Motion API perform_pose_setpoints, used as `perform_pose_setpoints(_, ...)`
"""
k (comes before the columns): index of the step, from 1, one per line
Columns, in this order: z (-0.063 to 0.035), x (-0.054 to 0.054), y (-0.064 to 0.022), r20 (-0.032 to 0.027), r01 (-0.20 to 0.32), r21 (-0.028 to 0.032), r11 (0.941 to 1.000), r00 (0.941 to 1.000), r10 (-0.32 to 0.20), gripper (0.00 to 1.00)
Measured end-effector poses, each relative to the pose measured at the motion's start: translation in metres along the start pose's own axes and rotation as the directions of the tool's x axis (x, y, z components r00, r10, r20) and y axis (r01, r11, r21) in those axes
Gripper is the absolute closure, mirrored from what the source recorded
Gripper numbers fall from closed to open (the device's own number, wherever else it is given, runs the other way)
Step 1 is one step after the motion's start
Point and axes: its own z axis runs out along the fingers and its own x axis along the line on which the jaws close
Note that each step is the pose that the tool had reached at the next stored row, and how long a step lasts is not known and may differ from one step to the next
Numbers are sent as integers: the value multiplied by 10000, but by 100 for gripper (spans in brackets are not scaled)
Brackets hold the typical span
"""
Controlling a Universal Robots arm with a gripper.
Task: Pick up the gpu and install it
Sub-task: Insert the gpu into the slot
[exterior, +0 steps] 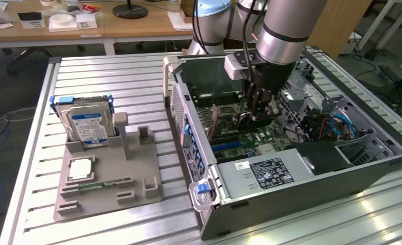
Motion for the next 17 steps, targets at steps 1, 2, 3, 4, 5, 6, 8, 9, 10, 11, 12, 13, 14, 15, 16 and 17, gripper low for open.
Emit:
perform_pose_setpoints(1, 9, 0, 2, 0, -1, 0, 10000, 10000, 1, 73)
perform_pose_setpoints(2, 19, 1, 6, -1, -4, 0, 10000, 10000, 4, 73)
perform_pose_setpoints(3, 26, 1, 8, -1, -3, -1, 10000, 10000, 3, 73)
perform_pose_setpoints(4, 33, 2, 11, -1, -3, 0, 10000, 10000, 3, 73)
perform_pose_setpoints(5, 39, 2, 15, -1, -3, 0, 10000, 10000, 3, 73)
perform_pose_setpoints(6, 44, 2, 20, -1, -3, -1, 10000, 10000, 3, 73)
perform_pose_setpoints(8, 50, 3, 31, -3, -2, -2, 10000, 10000, 2, 73)
perform_pose_setpoints(9, 52, 3, 33, -3, -2, -2, 10000, 10000, 2, 73)
perform_pose_setpoints(10, 52, 3, 32, -3, -2, -2, 10000, 10000, 2, 73)
perform_pose_setpoints(11, 53, 3, 32, -2, -1, -1, 10000, 10000, 1, 73)
perform_pose_setpoints(12, 53, 3, 33, -1, -1, -1, 10000, 10000, 1, 73)
perform_pose_setpoints(13, 54, 3, 33, -1, -2, 0, 10000, 10000, 2, 73)
perform_pose_setpoints(14, 59, 3, 49, -1, -3, -1, 10000, 10000, 3, 73)
perform_pose_setpoints(15, 62, 3, 50, -1, -1, 0, 10000, 10000, 1, 73)
perform_pose_setpoints(16, 65, 3, 55, -1, -2, -1, 10000, 10000, 2, 73)
perform_pose_setpoints(17, 65, 3, 55, -1, -2, -1, 10000, 10000, 2, 73)
